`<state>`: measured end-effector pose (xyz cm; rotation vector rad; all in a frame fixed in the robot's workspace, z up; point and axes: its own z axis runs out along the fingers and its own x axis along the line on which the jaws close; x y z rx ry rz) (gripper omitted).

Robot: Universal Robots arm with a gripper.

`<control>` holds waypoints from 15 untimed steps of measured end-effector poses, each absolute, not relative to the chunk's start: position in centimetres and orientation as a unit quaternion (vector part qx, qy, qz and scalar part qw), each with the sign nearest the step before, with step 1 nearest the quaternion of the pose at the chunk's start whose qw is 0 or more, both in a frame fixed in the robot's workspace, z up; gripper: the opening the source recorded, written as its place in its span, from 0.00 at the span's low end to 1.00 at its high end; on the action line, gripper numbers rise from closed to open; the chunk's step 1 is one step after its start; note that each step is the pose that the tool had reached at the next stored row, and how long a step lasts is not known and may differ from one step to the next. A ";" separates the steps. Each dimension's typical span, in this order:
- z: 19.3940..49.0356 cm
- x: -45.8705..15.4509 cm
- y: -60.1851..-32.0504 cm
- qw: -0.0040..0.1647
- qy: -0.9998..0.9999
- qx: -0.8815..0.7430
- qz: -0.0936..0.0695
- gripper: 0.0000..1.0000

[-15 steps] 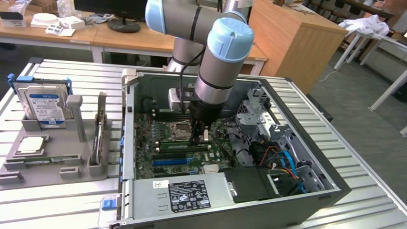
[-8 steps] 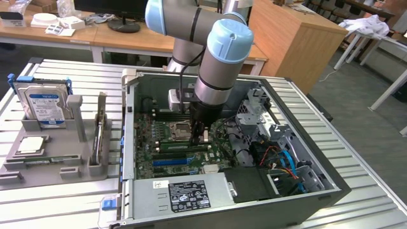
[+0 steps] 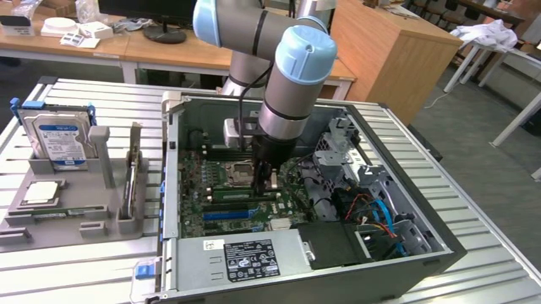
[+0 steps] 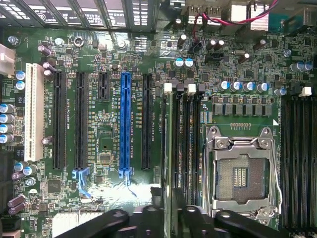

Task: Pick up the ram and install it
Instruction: 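Insert the ram into the slot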

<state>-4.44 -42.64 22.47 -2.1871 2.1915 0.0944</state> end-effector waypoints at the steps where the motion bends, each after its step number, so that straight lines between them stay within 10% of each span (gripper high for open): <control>1: 22.5 -4.4 -42.6 0.022 0.707 -0.706 0.030 0.31; 15: 23.3 -4.4 -42.6 0.022 0.707 -0.706 0.030 0.37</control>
